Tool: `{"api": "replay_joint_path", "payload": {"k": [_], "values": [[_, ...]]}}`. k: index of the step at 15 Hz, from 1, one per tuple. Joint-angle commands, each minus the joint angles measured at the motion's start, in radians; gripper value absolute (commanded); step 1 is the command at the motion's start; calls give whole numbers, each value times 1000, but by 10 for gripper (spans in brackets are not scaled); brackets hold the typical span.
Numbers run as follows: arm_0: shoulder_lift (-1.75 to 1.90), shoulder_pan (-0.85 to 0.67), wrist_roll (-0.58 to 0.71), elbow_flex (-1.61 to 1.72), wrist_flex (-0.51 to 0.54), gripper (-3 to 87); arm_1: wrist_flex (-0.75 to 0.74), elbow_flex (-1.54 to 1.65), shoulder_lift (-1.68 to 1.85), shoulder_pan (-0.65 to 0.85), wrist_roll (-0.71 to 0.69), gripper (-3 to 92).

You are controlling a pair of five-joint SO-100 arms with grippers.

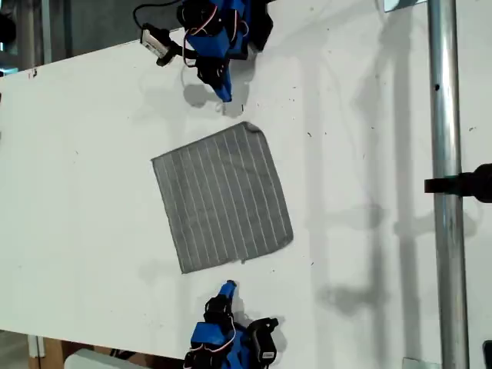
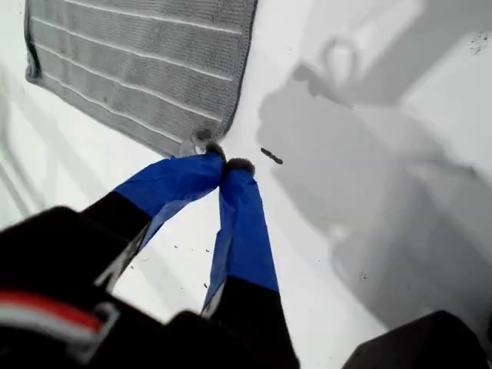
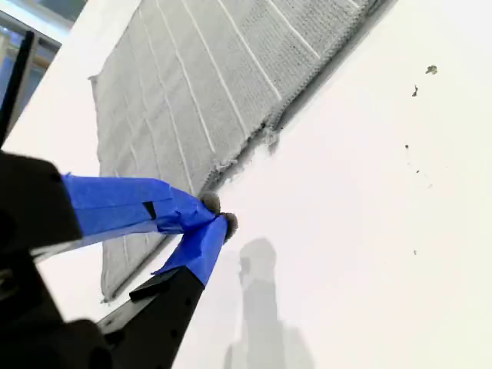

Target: Grasp corners of a towel and fold twice.

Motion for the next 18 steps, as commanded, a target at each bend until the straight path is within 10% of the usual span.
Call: {"api": "replay_joint_path", "payload": {"k": [1, 8, 13, 18], "values": [[2, 12, -15, 2, 2, -29, 8, -9, 2, -12, -2, -2], [-453, 118, -104, -430, -11, -32, -34, -497, -492, -106, -261, -3], [-1106, 150, -64, -1006, -5, -31, 195, -1276, -1190, -127, -615, -3], [-1559, 290, -77, -1488, -8, -31, 310, -1568, -1408, -213, -678, -3]]}}
